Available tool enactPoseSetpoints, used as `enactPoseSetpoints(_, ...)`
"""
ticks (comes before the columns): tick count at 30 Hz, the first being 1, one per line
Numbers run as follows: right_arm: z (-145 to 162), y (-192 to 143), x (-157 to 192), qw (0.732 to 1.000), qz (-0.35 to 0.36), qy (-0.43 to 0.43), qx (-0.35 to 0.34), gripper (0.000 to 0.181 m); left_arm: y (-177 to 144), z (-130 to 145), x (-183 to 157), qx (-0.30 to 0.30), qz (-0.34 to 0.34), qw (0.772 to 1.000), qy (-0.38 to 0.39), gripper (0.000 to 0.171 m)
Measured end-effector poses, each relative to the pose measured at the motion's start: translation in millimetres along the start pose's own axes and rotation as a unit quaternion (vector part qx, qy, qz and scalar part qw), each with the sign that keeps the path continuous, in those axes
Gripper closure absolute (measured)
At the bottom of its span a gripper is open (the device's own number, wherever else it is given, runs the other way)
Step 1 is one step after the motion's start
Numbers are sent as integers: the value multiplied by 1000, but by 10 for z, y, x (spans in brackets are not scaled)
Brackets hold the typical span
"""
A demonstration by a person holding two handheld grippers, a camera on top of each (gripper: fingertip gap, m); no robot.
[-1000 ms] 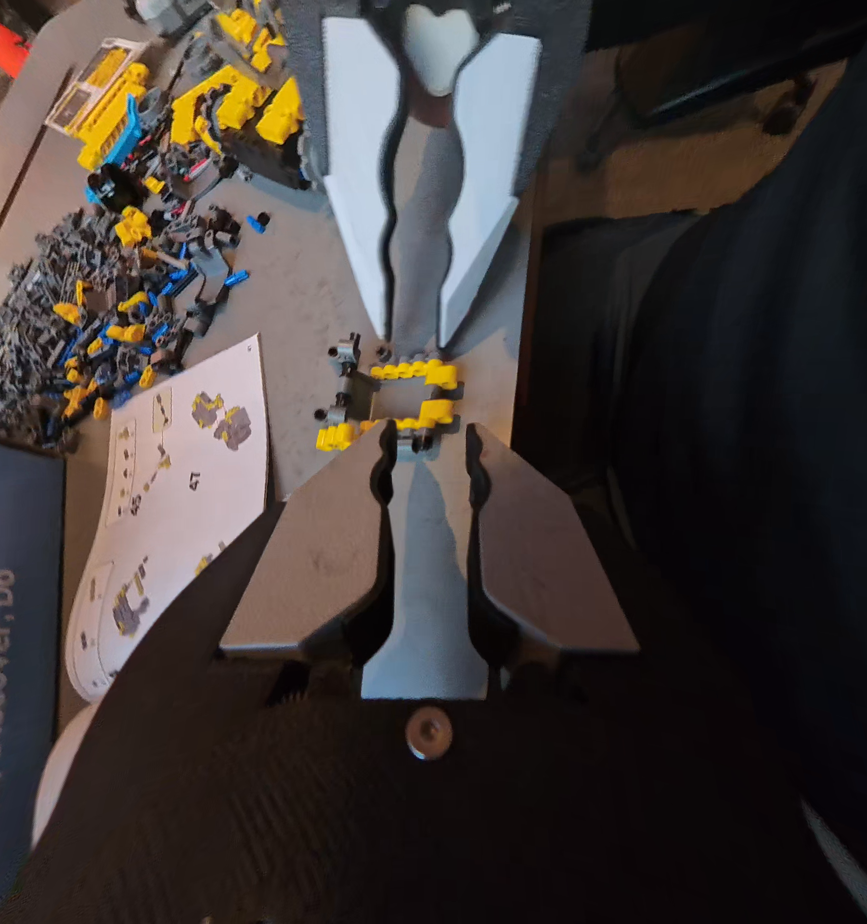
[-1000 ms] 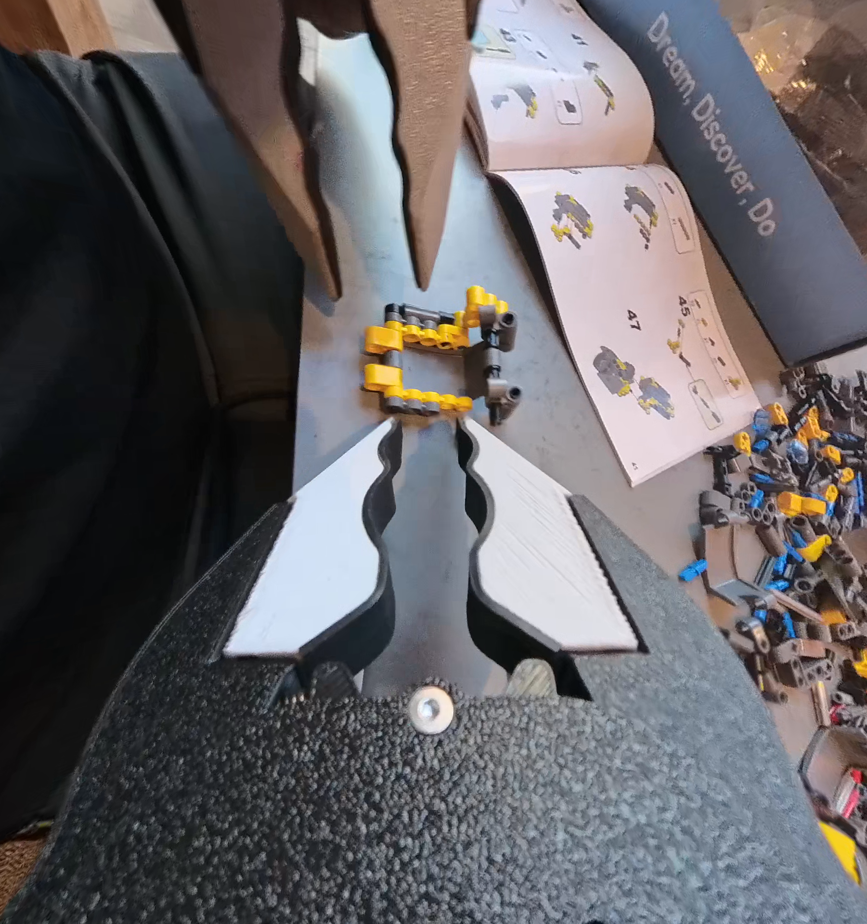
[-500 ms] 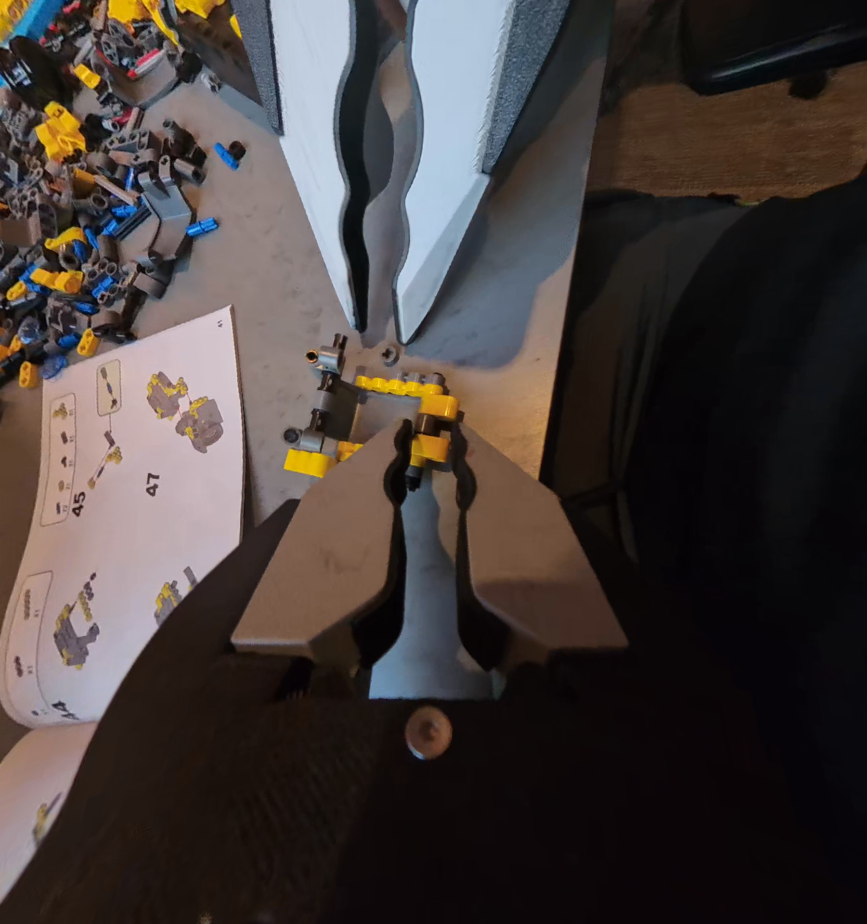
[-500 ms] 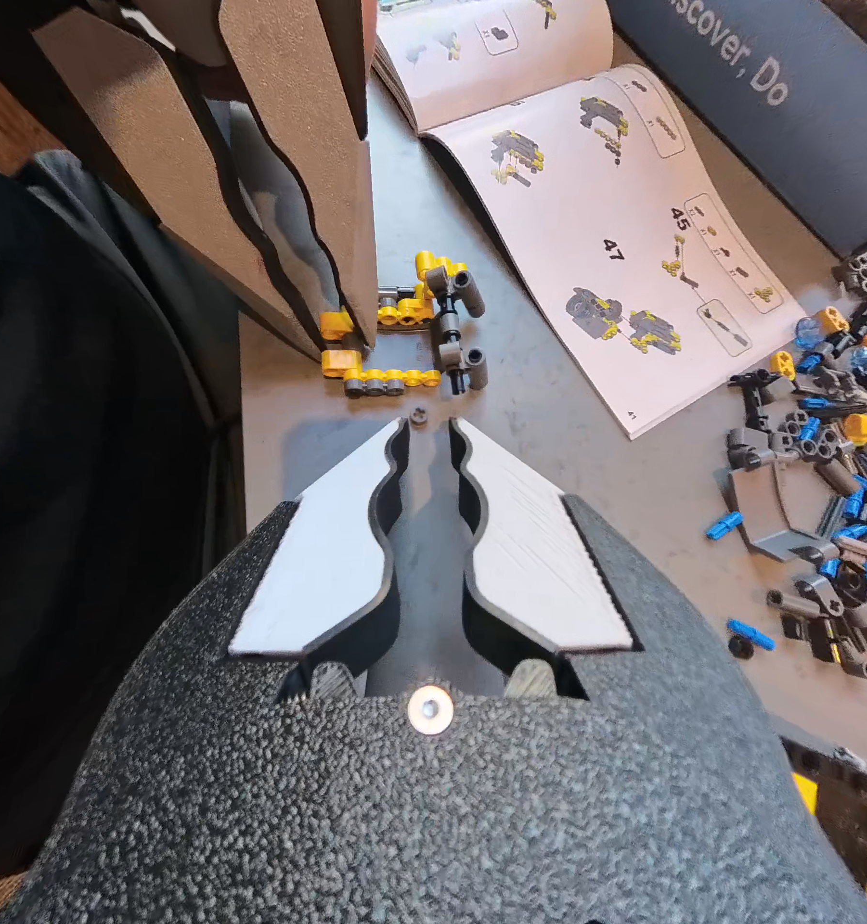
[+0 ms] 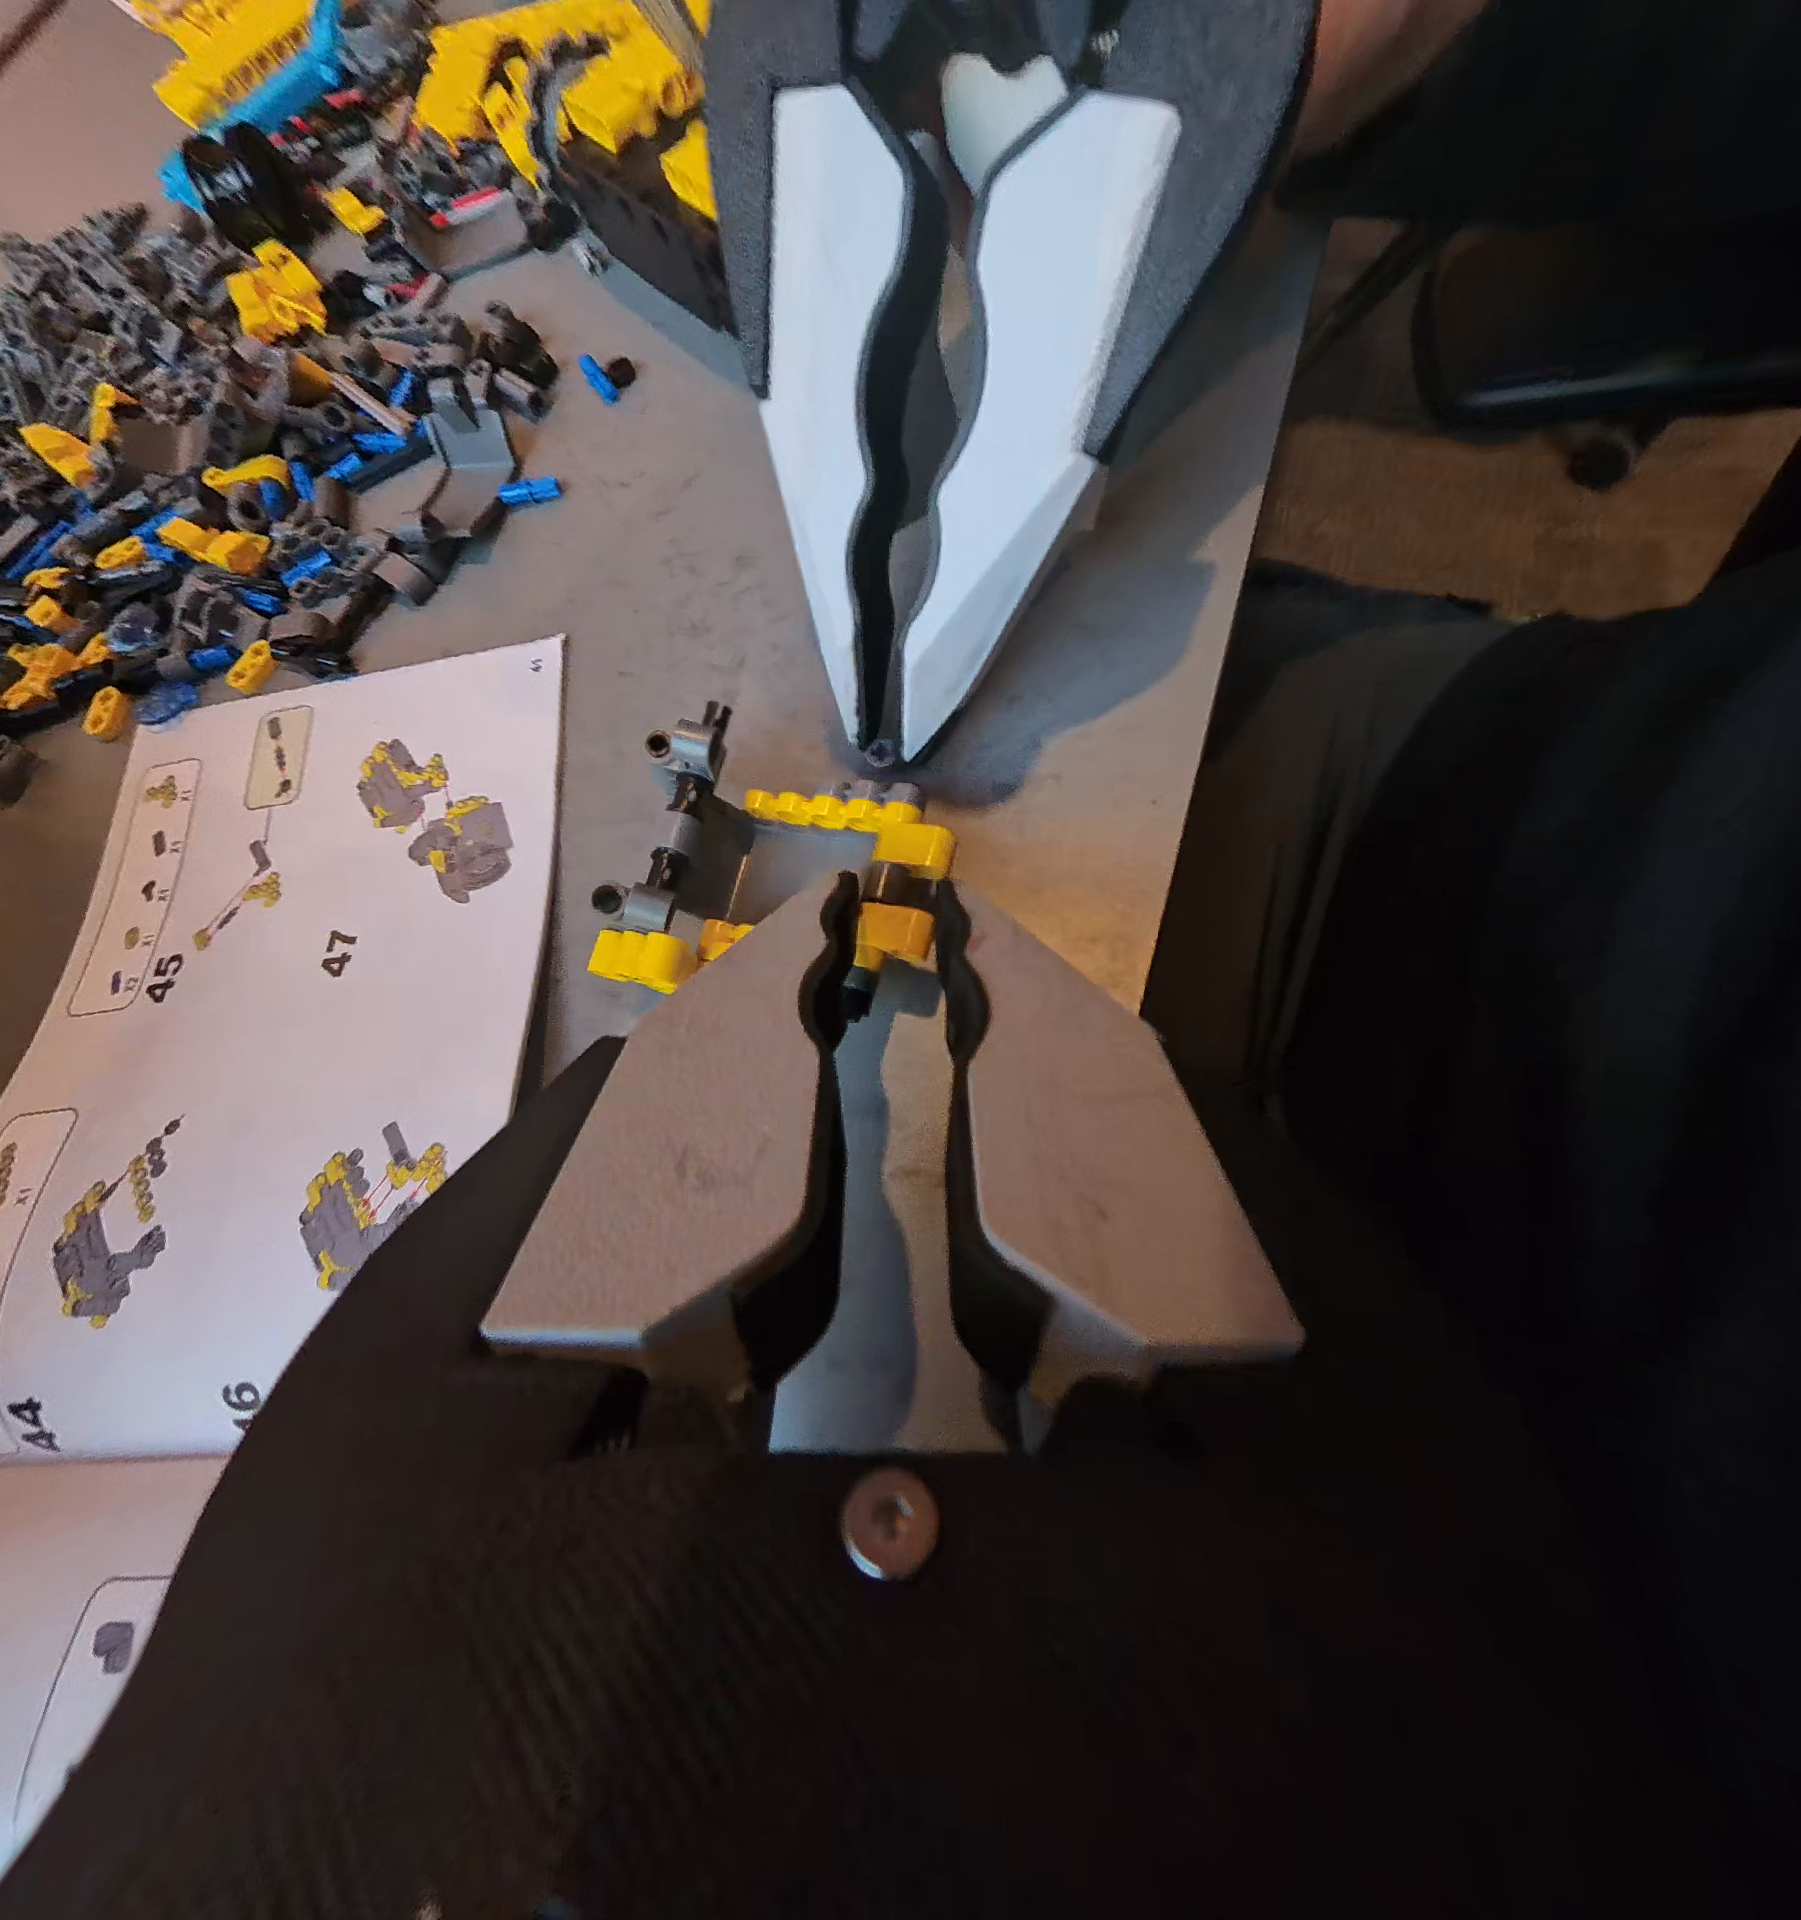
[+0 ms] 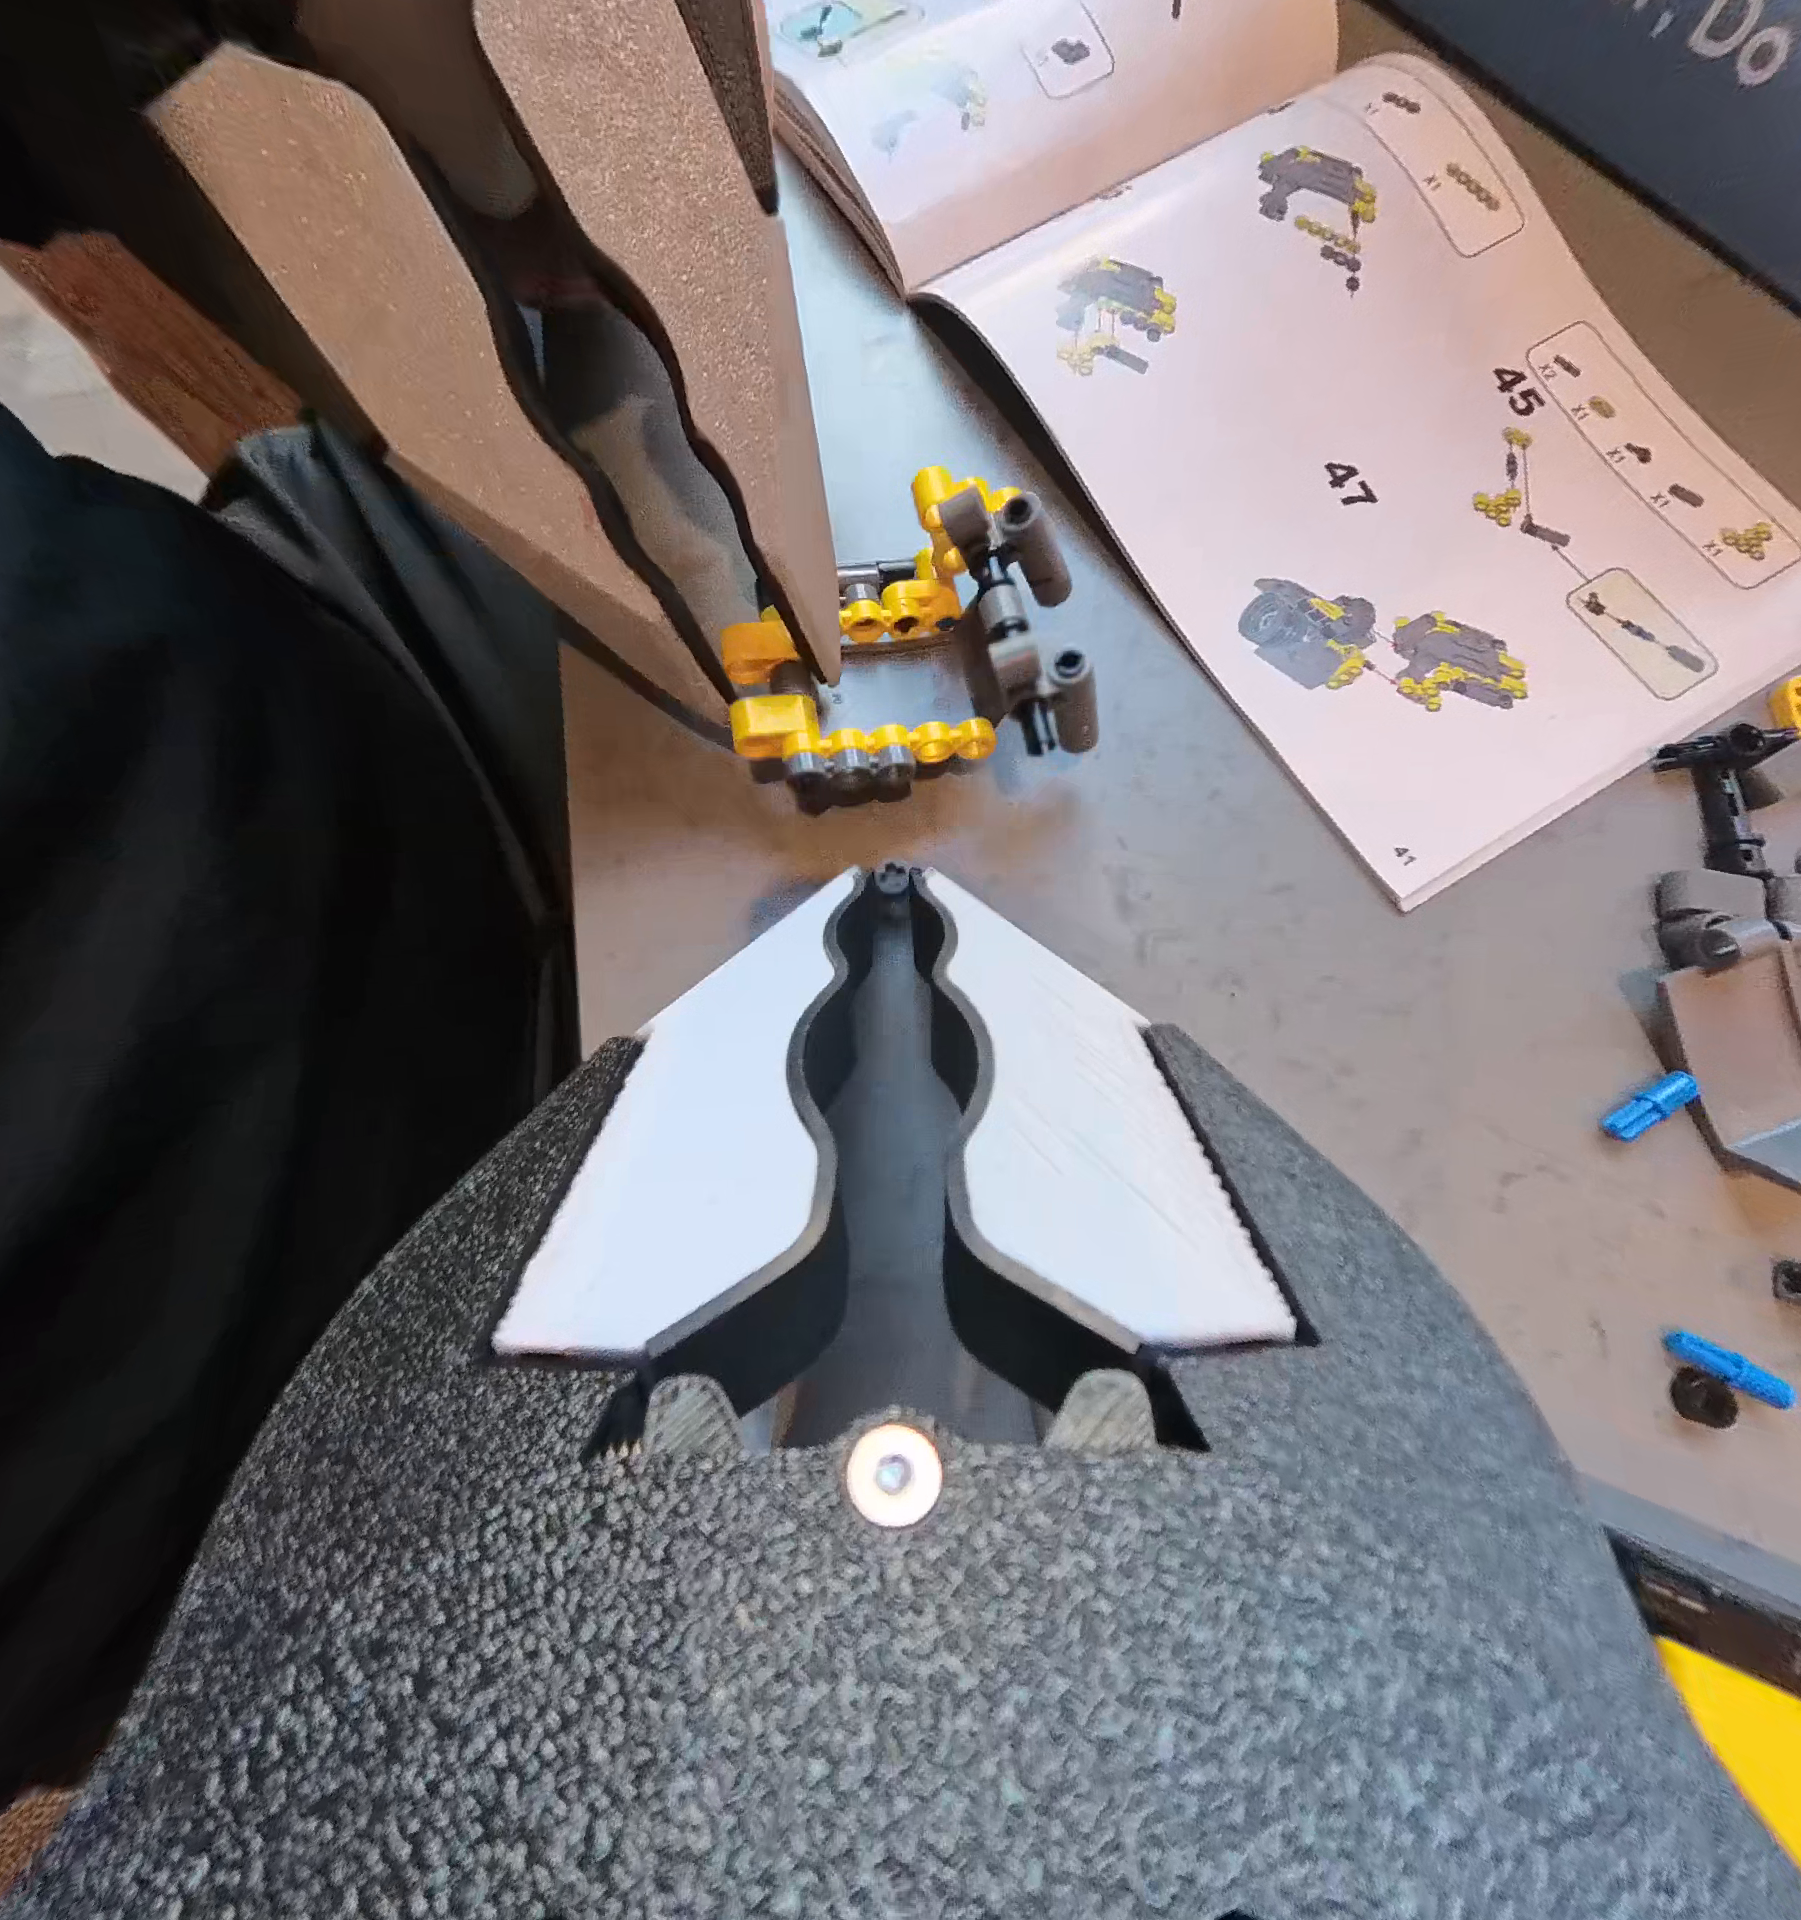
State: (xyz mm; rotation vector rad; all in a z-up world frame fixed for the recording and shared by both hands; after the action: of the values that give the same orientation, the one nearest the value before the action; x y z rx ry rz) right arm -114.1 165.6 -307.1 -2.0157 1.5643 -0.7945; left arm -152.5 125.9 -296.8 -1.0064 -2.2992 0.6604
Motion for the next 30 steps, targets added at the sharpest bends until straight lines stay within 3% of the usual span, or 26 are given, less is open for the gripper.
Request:
enactPoseSetpoints(6, -224, -158, 229, 994, -45, -17, -100, 176, -201, -121, 2, -94, 39, 991, -84, 160)
enactPoseSetpoints(14, -491, -389, 431, 973, -86, -31, -211, 176, -395, -270, 3, -224, 126, 938, -234, 160)
enactPoseSetpoints(30, -552, -405, 419, 968, -97, -16, -229, 176, -429, -298, -8, -252, 137, 926, -246, 160)
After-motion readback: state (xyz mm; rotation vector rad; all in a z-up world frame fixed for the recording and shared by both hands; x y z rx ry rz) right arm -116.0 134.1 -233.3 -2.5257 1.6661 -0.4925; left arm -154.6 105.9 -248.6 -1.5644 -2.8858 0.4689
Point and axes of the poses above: each gripper's, where its closed fingertips meet, y out along the fingers, z out of its underside, x = y × z across the jaws, the point moved 2 cm from there along -y, back along the fingers, and after that the axes turned 9 degrees about y, right-handed, at the moved point
